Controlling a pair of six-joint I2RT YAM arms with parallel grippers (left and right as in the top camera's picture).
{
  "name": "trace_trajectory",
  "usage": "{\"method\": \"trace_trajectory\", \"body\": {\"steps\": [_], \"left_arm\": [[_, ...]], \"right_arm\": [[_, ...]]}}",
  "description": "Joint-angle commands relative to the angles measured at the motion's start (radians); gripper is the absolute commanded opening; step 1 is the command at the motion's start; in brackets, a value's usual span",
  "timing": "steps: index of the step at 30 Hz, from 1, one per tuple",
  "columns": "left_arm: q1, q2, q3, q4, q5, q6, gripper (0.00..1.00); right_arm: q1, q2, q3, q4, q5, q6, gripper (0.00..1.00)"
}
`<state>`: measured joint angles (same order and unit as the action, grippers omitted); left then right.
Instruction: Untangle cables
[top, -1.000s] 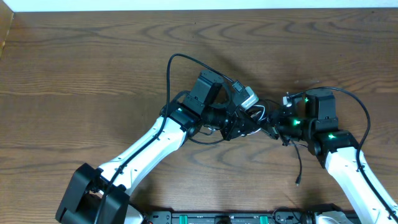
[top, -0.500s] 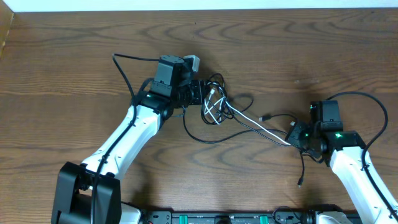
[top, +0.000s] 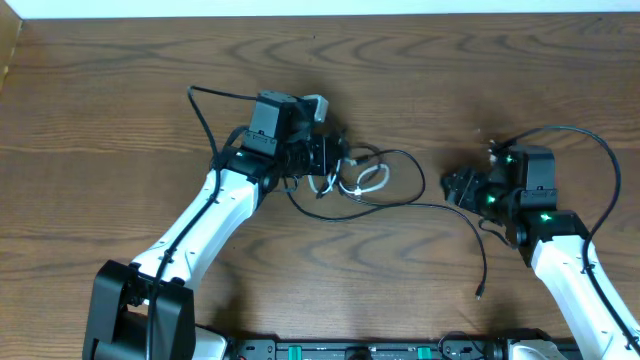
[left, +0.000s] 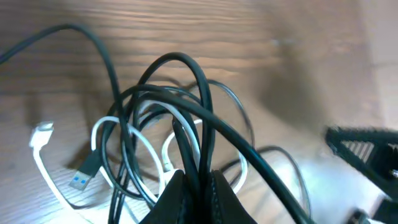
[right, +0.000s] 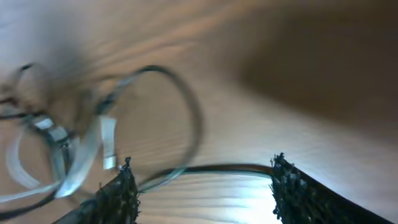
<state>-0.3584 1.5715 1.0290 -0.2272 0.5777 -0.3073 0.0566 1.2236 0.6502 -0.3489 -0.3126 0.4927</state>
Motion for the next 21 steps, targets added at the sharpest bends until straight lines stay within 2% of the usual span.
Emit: {"method": "trace_trajectory", "body": {"steps": [1, 3, 6, 7, 8, 10, 14, 17, 19, 21], "left_arm": [[-0.002, 0.005, 0.009, 0.095, 0.32, 0.109, 0.07], [-0.002, 0.005, 0.009, 0.163, 0.402, 0.117, 0.07], [-0.002, 0.005, 0.009, 0.196, 0.409, 0.12, 0.07], [-0.002, 0.005, 0.009, 0.191, 0.413, 0.12, 0.07], [-0.002, 0.005, 0.009, 0.192, 0.429, 0.121, 0.07], [-0.002, 0.005, 0.009, 0.192, 0.517, 0.159, 0.08], [-0.002, 0.005, 0.009, 0.192, 0.538, 0.162, 0.07], [-0.002, 0.005, 0.009, 0.192, 0.549, 0.162, 0.07], [-0.002, 0.005, 0.009, 0.211, 0.605, 0.161, 0.07], [-0.002, 0.005, 0.009, 0.235, 0.67, 0.161, 0.08]], "right_arm": [[0.025, 0.0, 0.0, 0.012, -0.14, -0.072, 0.71], [0.039, 0.0, 0.0, 0.009, -0.152, -0.072, 0.74], [0.042, 0.0, 0.0, 0.021, -0.31, -0.117, 0.82], [0.042, 0.0, 0.0, 0.039, -0.439, -0.165, 0.79], [0.043, 0.0, 0.0, 0.048, -0.483, -0.177, 0.75], [0.043, 0.0, 0.0, 0.067, -0.51, -0.172, 0.63], [0.042, 0.0, 0.0, 0.098, -0.531, -0.172, 0.5], [0.043, 0.0, 0.0, 0.149, -0.608, -0.172, 0.47], [0.043, 0.0, 0.0, 0.17, -0.639, -0.104, 0.42], [0.047, 0.0, -0.001, 0.169, -0.64, 0.05, 0.37]]}}
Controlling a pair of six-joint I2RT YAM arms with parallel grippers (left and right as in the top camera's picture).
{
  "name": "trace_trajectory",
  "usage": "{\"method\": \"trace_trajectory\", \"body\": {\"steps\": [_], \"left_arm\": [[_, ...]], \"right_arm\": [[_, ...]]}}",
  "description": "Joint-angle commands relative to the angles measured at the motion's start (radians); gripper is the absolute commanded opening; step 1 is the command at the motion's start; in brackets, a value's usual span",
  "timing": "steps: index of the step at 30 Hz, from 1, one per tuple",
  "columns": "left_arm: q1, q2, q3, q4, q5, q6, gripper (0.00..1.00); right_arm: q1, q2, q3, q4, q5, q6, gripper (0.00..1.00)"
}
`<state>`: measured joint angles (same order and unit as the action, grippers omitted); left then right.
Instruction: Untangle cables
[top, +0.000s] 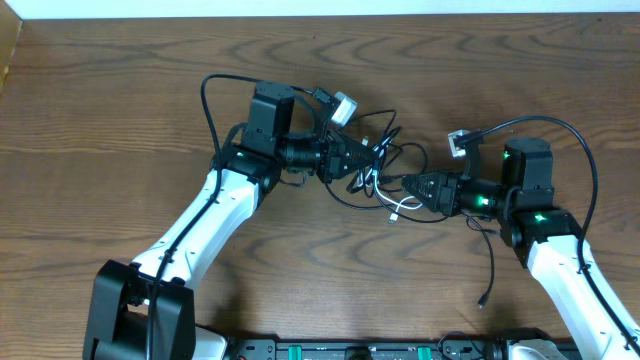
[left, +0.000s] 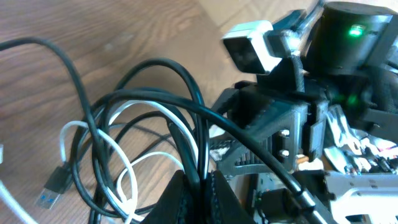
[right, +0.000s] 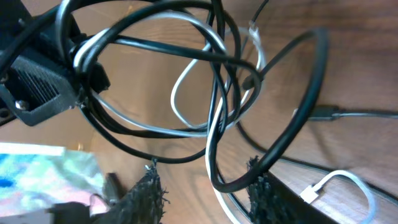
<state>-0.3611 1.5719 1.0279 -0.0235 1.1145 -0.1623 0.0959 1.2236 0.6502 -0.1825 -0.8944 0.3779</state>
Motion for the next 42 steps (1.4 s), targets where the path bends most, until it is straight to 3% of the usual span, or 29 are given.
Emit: {"method": "trace_trajectory", "body": {"steps": [1, 6, 8, 12, 15, 17, 20, 24, 25, 27, 28, 33, 36, 42], "left_arm": [[0.0, 0.005, 0.01, 0.033, 0.134, 0.016, 0.08], [0.0, 0.005, 0.01, 0.032, 0.127, 0.016, 0.08], [0.0, 0.005, 0.01, 0.032, 0.126, 0.016, 0.08], [0.0, 0.005, 0.01, 0.032, 0.124, -0.009, 0.08], [0.0, 0.005, 0.01, 0.032, 0.104, -0.014, 0.08], [0.0, 0.005, 0.01, 0.032, 0.055, -0.014, 0.08], [0.0, 0.005, 0.01, 0.029, -0.013, -0.015, 0.07], [0.0, 0.005, 0.01, 0.028, -0.013, -0.018, 0.08], [0.0, 0.005, 0.01, 0.029, -0.013, -0.018, 0.07], [0.0, 0.005, 0.01, 0.029, -0.013, -0.036, 0.08], [0.0, 0.005, 0.01, 0.029, -0.013, -0.057, 0.08], [0.0, 0.005, 0.01, 0.029, -0.019, -0.176, 0.08], [0.0, 0.005, 0.01, 0.029, -0.081, -0.34, 0.08], [0.0, 0.005, 0.01, 0.034, -0.138, -0.502, 0.07]], "right_arm": [[0.023, 0.0, 0.0, 0.007, -0.058, 0.238, 0.36], [0.068, 0.0, 0.0, 0.067, -0.017, 0.237, 0.35], [0.068, 0.0, 0.0, 0.057, 0.137, 0.14, 0.27], [0.067, -0.002, 0.0, -0.086, 0.636, 0.032, 0.38], [0.067, -0.01, 0.0, -0.201, 0.832, 0.016, 0.45], [0.067, -0.028, 0.001, -0.243, 0.796, 0.016, 0.51], [0.066, -0.117, 0.016, -0.253, 0.55, -0.143, 0.51], [0.067, -0.273, 0.06, -0.259, 0.523, -0.169, 0.54], [0.067, -0.323, 0.062, -0.238, 0.521, -0.135, 0.54], [0.067, -0.372, 0.062, -0.22, 0.518, 0.047, 0.41], [0.069, -0.375, 0.061, -0.222, 0.512, 0.123, 0.4], [0.089, -0.293, 0.054, -0.206, 0.424, 0.364, 0.32], [0.103, -0.188, 0.054, -0.138, 0.338, 0.442, 0.31], [0.138, 0.031, 0.054, 0.079, 0.161, 0.459, 0.34]]}}
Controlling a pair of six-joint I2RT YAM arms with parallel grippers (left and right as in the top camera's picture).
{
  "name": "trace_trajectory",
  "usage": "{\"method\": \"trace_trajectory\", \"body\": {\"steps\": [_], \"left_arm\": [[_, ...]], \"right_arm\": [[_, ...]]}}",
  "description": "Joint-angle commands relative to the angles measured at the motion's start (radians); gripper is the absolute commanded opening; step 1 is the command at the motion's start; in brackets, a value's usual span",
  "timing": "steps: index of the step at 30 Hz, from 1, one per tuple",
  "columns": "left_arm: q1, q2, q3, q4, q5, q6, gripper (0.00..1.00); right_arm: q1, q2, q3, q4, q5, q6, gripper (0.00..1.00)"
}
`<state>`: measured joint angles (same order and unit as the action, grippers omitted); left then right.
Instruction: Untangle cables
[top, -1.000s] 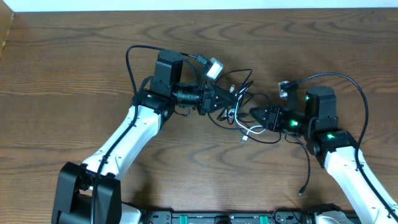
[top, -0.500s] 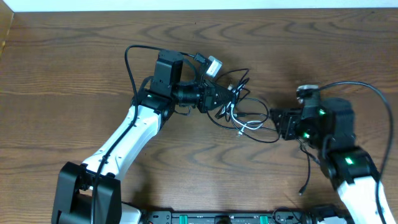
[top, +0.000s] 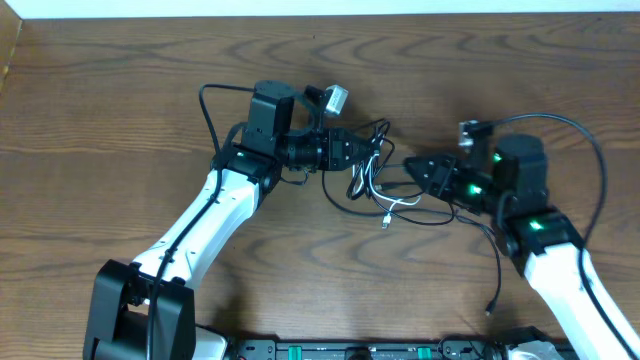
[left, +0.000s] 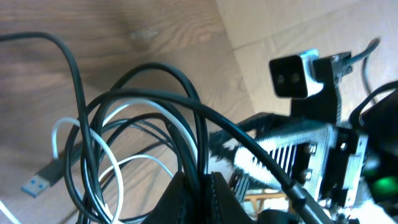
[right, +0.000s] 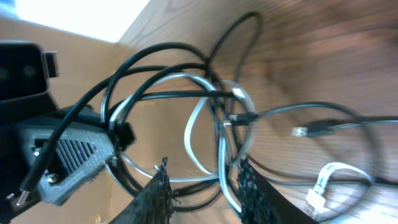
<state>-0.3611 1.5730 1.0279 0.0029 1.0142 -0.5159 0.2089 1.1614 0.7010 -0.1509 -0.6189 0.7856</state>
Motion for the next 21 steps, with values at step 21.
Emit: {"method": "trace_trajectory", "body": {"steps": [21], "left_arm": [[0.0, 0.003, 0.01, 0.045, -0.059, -0.185, 0.07]], "right_arm": [[0.094, 0.344, 0.003, 0.387, -0.202, 0.311, 0.32]]}}
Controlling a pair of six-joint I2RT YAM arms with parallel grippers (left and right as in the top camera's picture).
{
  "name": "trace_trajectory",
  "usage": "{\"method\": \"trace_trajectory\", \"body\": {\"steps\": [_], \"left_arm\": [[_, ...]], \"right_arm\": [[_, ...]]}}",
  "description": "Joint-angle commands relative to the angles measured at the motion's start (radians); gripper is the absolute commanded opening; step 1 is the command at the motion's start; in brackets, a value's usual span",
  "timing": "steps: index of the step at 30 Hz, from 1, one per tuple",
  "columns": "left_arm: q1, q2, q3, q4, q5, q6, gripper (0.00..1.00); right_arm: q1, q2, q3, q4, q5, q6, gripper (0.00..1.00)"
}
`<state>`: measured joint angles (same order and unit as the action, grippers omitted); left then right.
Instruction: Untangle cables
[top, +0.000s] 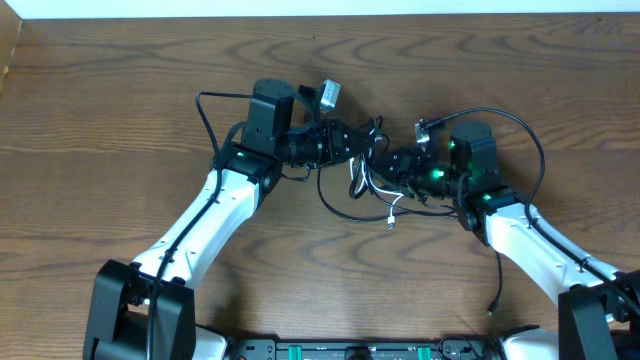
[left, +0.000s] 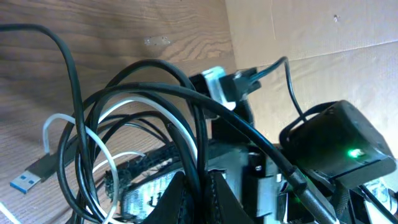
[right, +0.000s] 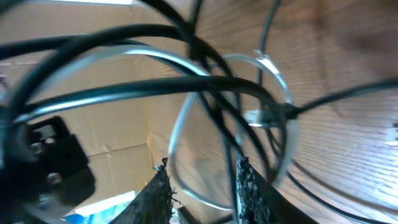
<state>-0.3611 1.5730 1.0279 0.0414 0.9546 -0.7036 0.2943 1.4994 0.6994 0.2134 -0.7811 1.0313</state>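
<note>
A tangle of black and white cables (top: 366, 182) hangs between my two grippers over the middle of the table. My left gripper (top: 360, 143) is shut on a few black strands (left: 198, 149) at the top of the bundle. White loops (left: 93, 134) and a blue-tipped USB plug (left: 26, 180) dangle below it. My right gripper (top: 398, 165) reaches into the tangle from the right. It stands open in the right wrist view (right: 202, 177), with a white loop (right: 186, 155) and black strands passing between its fingers (right: 249, 186).
One black cable (top: 497, 265) trails from the tangle past my right arm and ends in a small plug (top: 491, 312) near the front edge. The brown wooden table (top: 100, 100) lies under everything. Each arm's own camera lead loops above its wrist.
My right gripper has moved left, from just right of the bundle into its loops, close to the left gripper. The left gripper still holds the same black strands, a little higher.
At first my left gripper was shut on black strands with the tangle low on the table, and my right gripper stood open well to the right. Then the bundle was raised and the right gripper was near it. Now the right fingers straddle the loops.
</note>
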Motion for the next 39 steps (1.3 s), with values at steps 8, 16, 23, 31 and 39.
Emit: {"method": "trace_trajectory", "body": {"steps": [8, 16, 23, 31, 39], "left_arm": [[0.0, 0.003, 0.01, 0.006, 0.001, 0.029, 0.08], [0.0, 0.003, 0.01, 0.006, 0.063, -0.014, 0.07], [0.001, 0.003, 0.01, 0.005, 0.025, 0.018, 0.08], [0.001, 0.003, 0.01, -0.005, -0.1, 0.071, 0.51], [-0.006, 0.003, 0.01, -0.192, -0.282, 0.072, 0.67]], "right_arm": [[0.027, 0.006, 0.005, 0.03, -0.01, 0.074, 0.32], [0.114, 0.016, 0.005, 0.026, 0.228, -0.099, 0.01], [0.0, 0.016, 0.005, -0.005, 0.107, -0.219, 0.01], [-0.138, 0.016, 0.005, -0.011, -0.28, -0.435, 0.01], [-0.219, 0.016, 0.005, -0.052, -0.473, -0.502, 0.01]]}}
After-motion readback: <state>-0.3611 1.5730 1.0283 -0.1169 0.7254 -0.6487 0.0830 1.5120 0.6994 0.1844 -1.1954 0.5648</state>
